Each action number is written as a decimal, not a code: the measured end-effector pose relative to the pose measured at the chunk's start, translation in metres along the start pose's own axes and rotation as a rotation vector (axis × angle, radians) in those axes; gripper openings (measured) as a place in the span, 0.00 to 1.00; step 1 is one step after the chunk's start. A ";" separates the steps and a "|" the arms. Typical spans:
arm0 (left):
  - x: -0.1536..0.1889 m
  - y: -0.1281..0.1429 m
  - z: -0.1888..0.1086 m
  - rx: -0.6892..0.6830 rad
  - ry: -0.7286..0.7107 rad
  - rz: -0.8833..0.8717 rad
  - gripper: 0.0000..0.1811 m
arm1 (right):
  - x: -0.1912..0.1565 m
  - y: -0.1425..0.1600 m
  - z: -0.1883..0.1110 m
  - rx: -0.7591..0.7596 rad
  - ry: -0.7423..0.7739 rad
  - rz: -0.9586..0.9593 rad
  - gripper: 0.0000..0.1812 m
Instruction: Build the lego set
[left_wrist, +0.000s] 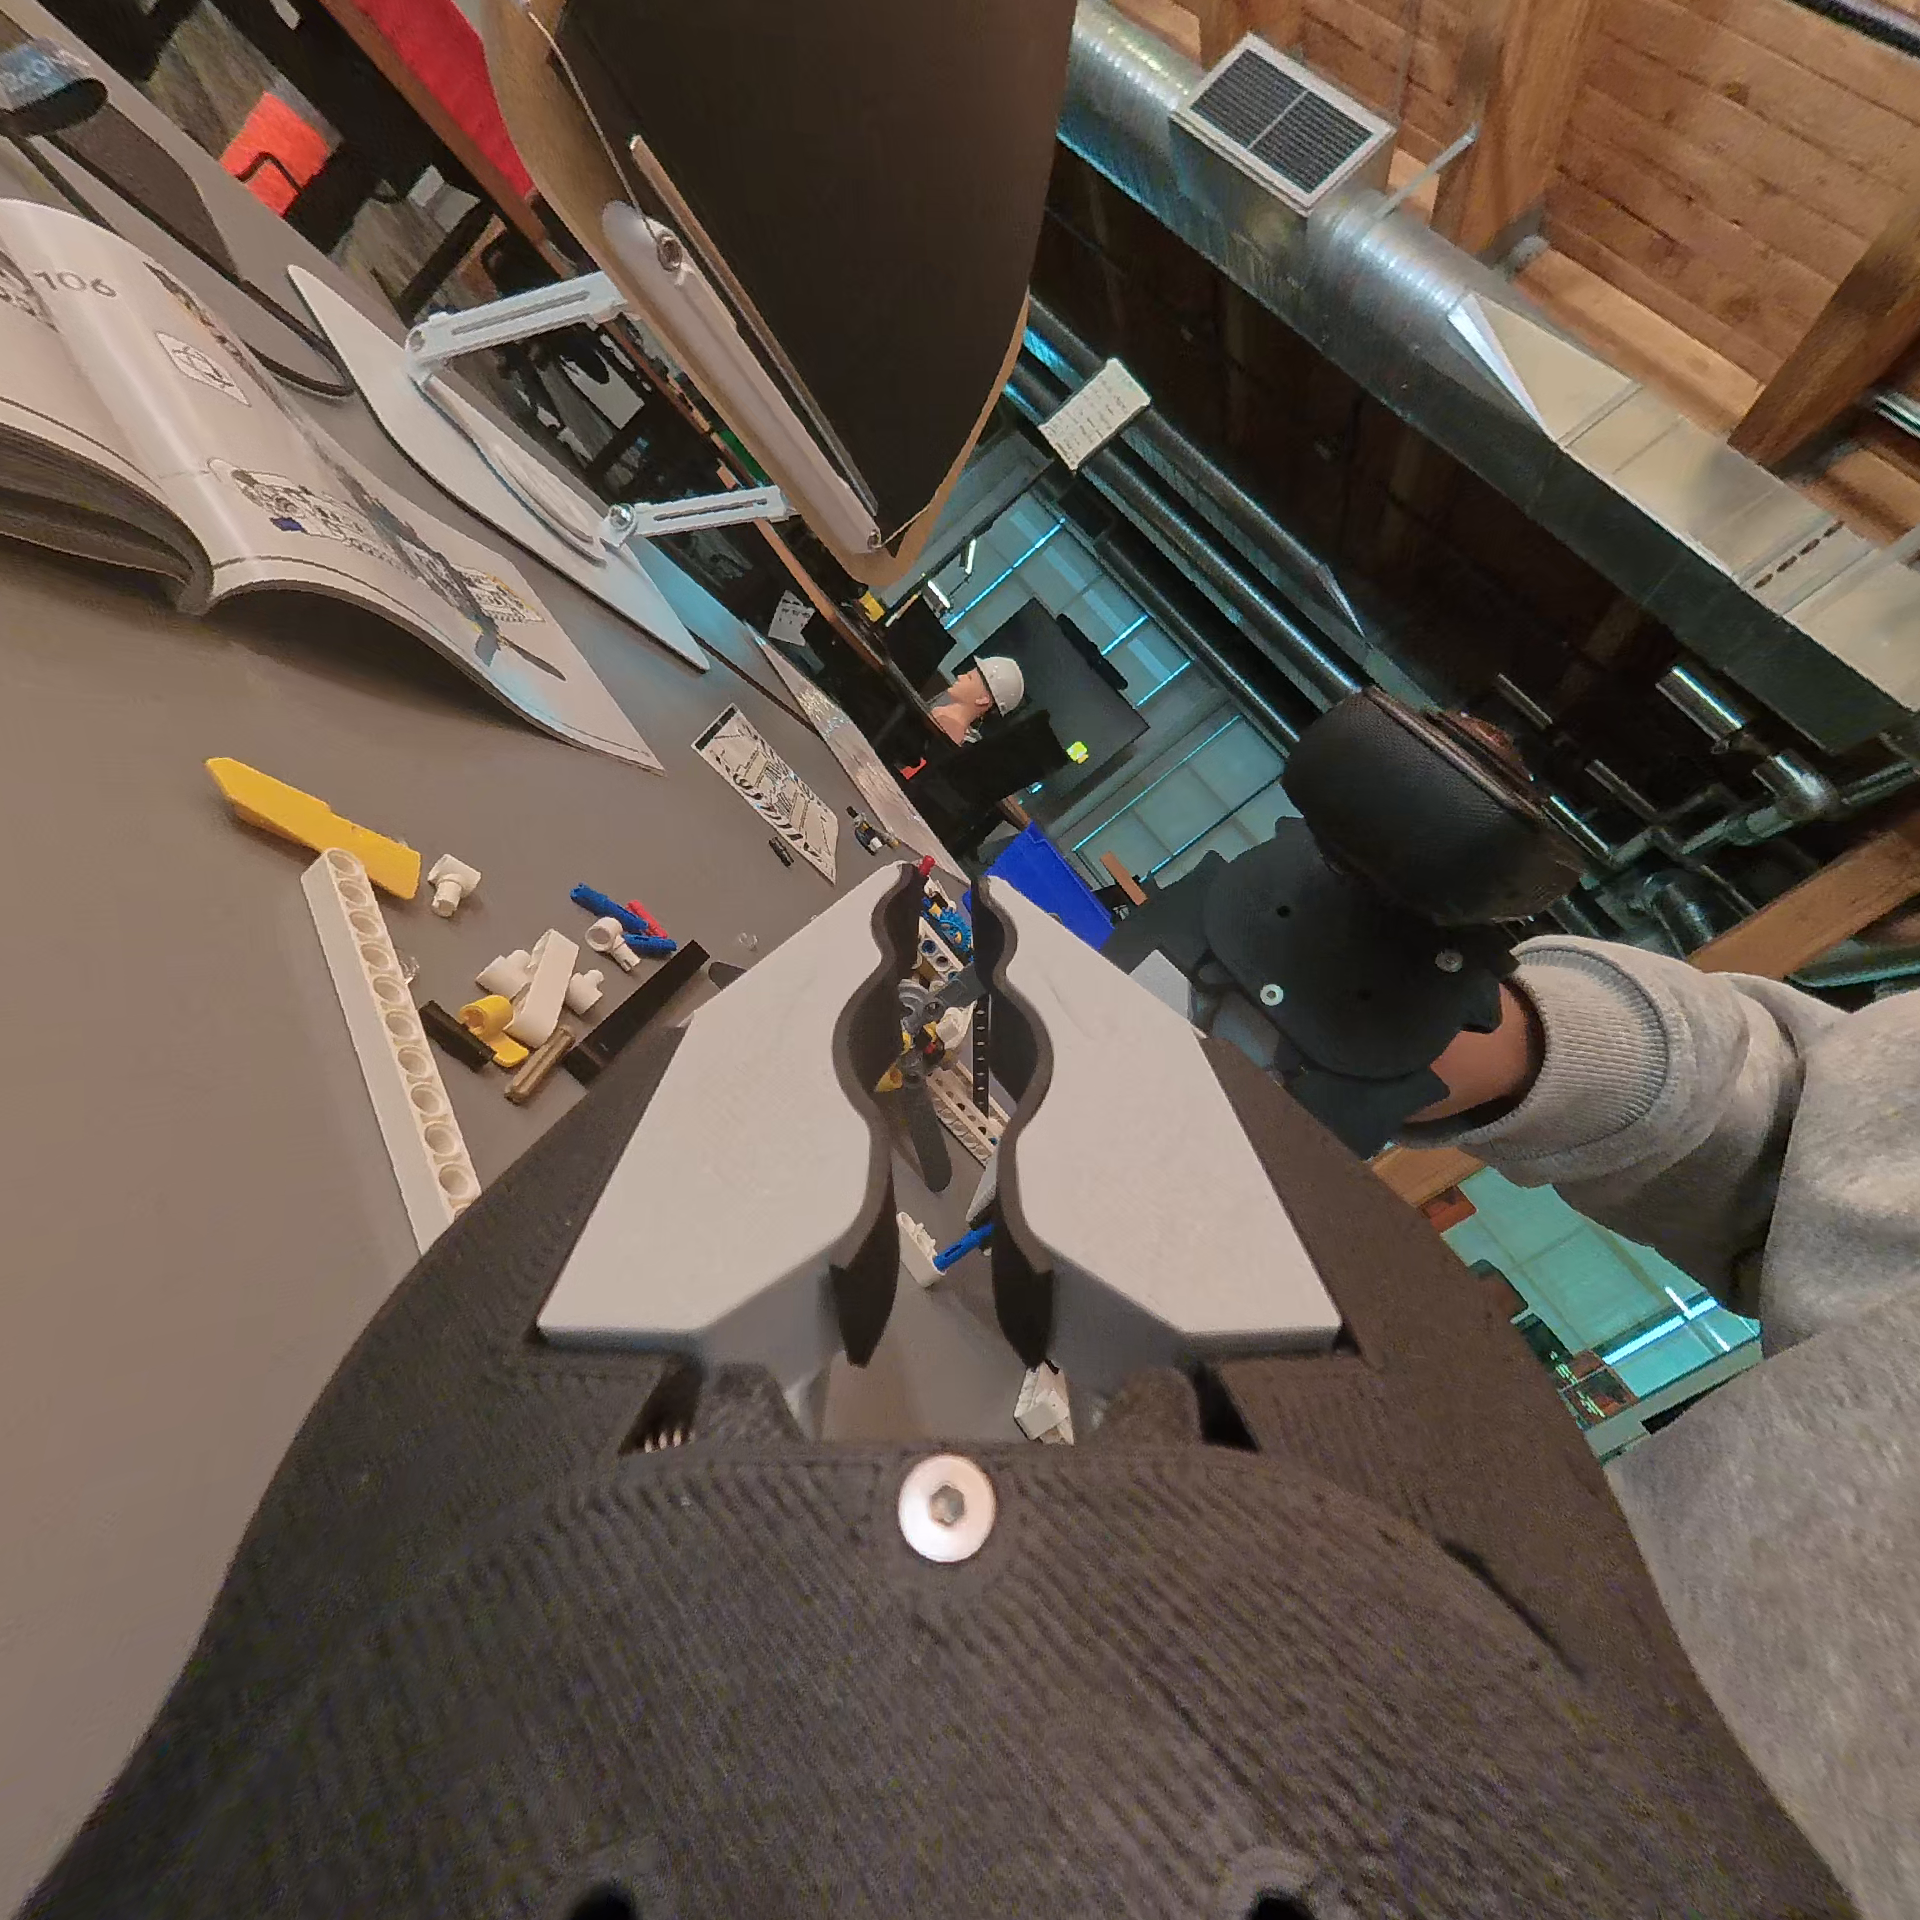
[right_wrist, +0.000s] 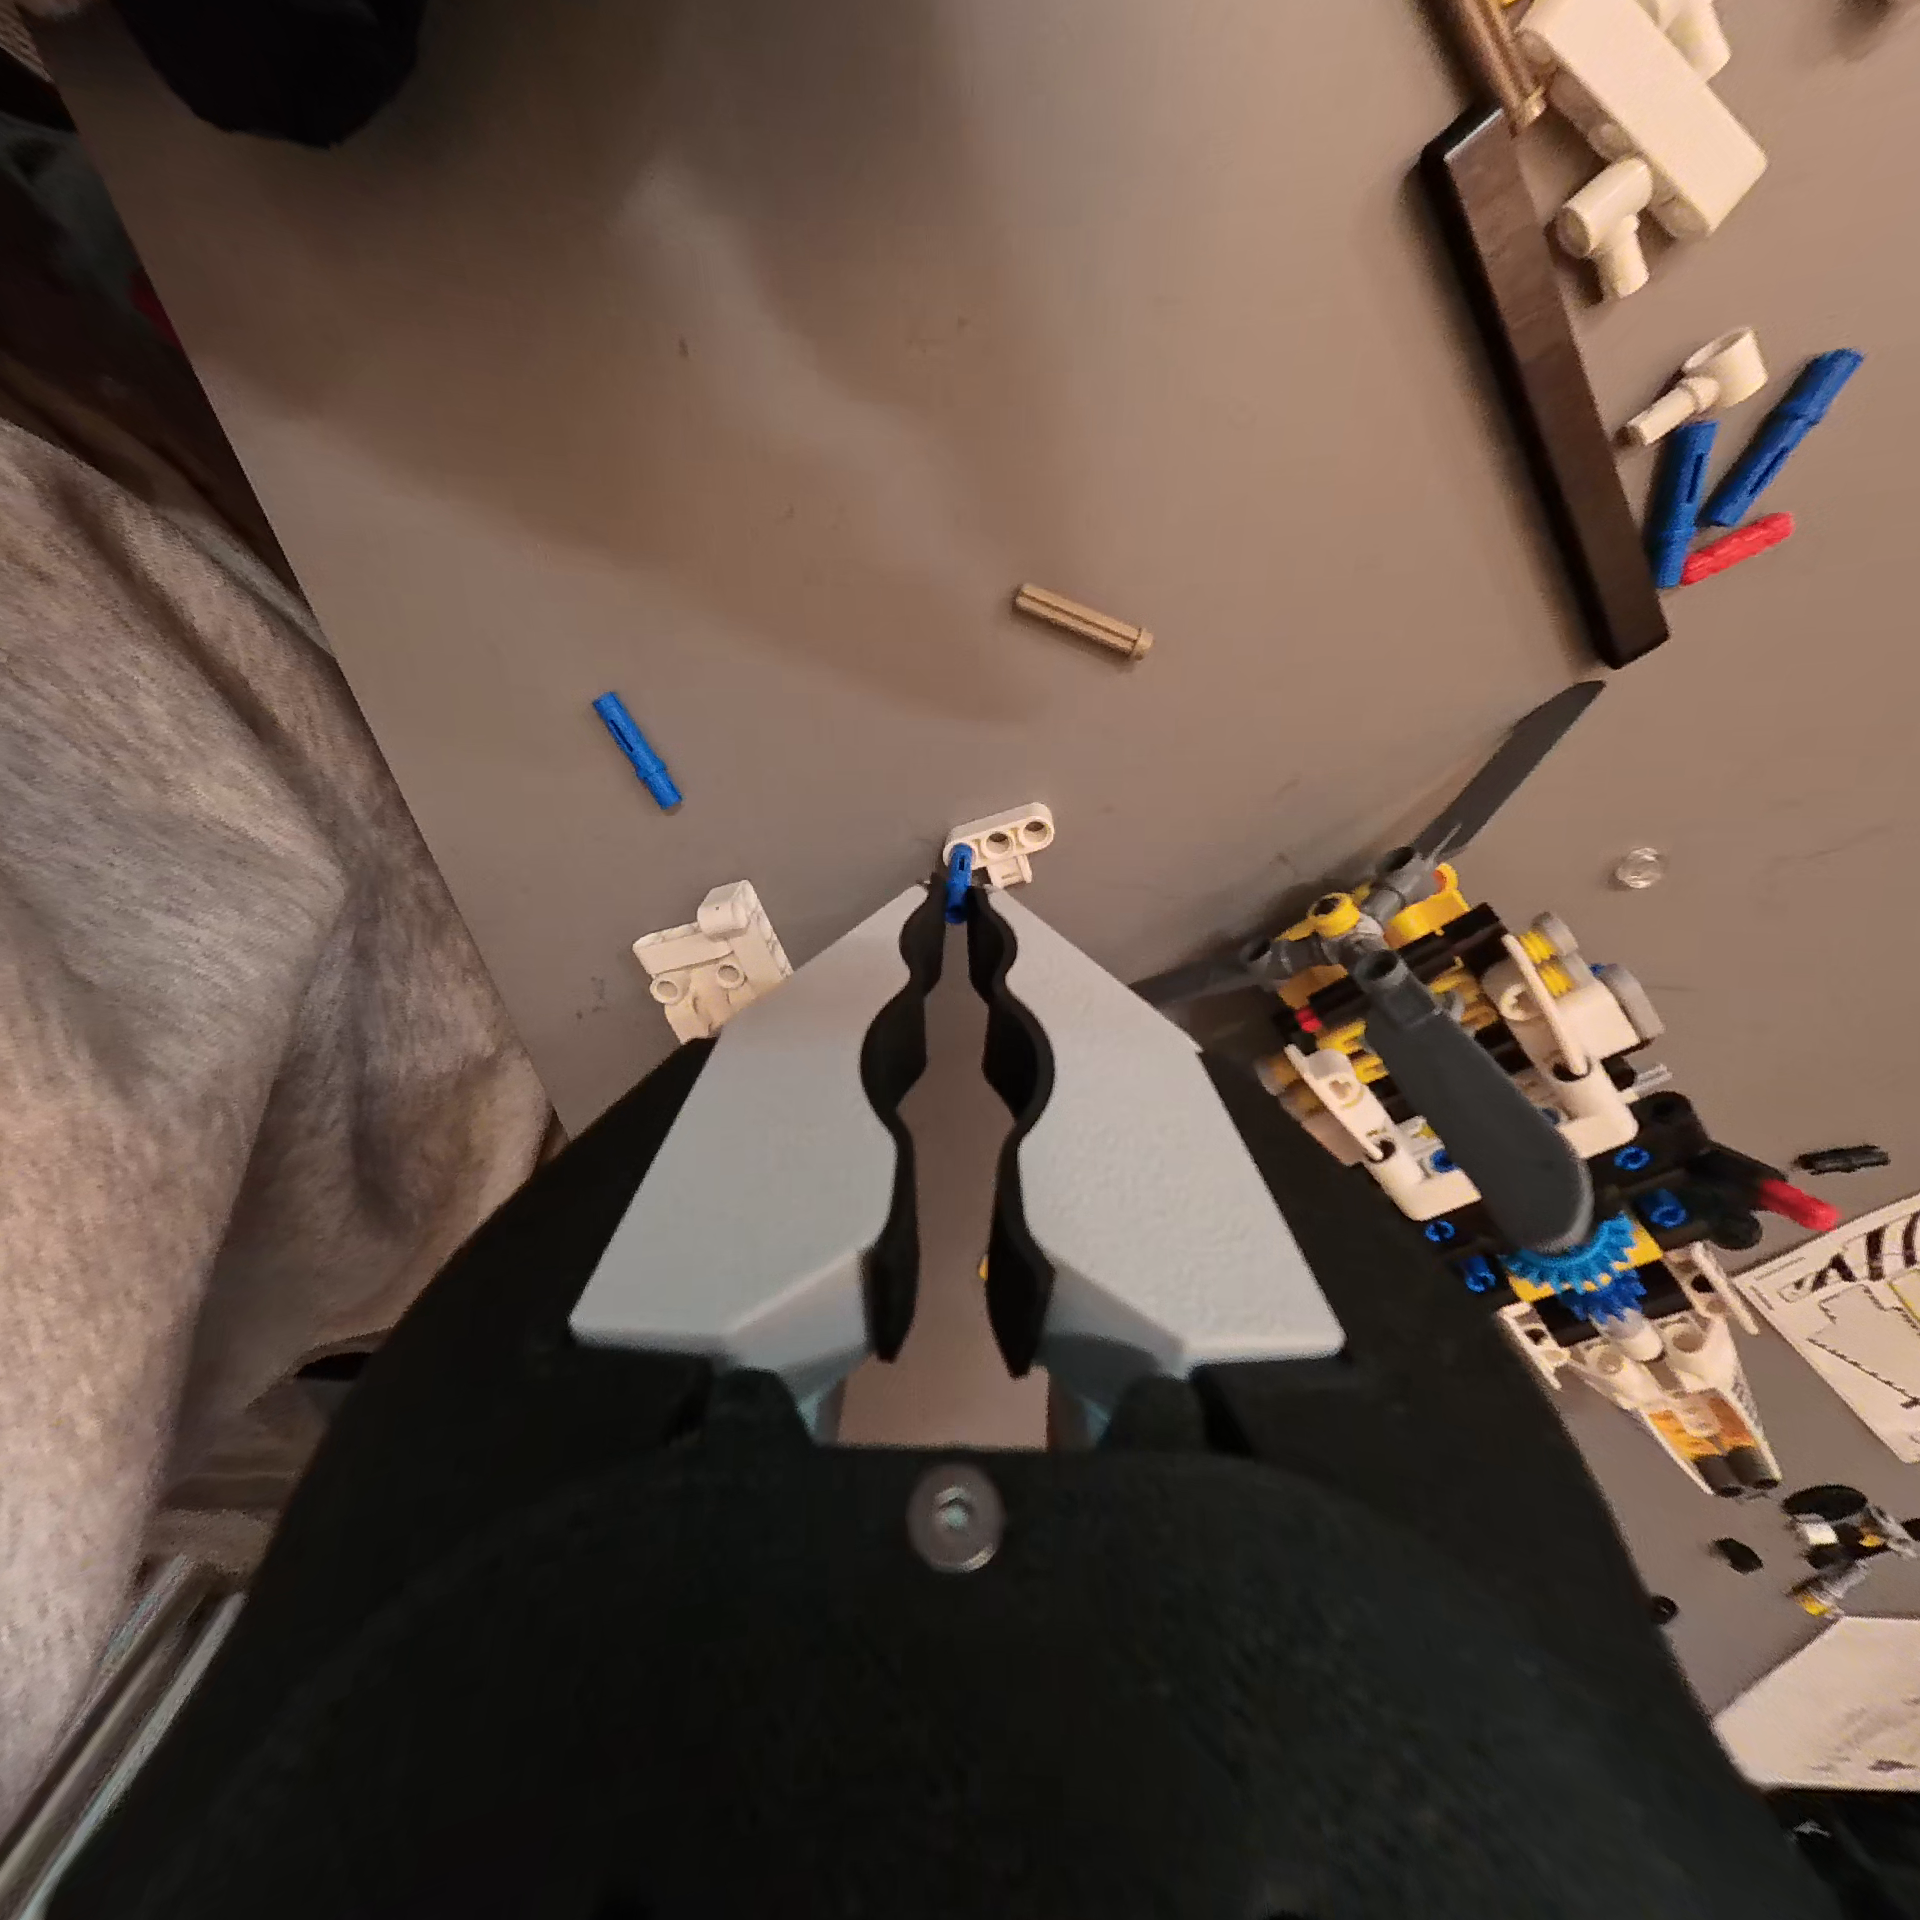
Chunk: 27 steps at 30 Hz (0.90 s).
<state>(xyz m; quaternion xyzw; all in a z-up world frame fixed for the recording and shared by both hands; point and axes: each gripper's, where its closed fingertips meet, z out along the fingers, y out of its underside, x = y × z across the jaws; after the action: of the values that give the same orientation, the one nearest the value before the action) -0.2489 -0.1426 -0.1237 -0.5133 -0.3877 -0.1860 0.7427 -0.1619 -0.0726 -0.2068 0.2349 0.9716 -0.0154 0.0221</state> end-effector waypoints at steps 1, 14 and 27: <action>0.000 0.000 0.000 0.000 0.000 0.000 0.04 | 0.000 0.000 0.000 -0.002 0.003 -0.003 0.01; 0.000 0.000 0.000 -0.001 -0.002 0.001 0.04 | 0.000 0.000 0.000 -0.005 -0.005 0.041 0.01; -0.001 0.001 0.000 -0.002 -0.003 -0.001 0.04 | 0.001 -0.002 0.000 0.024 -0.028 0.113 0.01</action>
<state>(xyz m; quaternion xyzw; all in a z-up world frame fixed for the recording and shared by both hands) -0.2492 -0.1422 -0.1246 -0.5139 -0.3892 -0.1860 0.7415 -0.1637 -0.0740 -0.2071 0.2896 0.9561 -0.0289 0.0336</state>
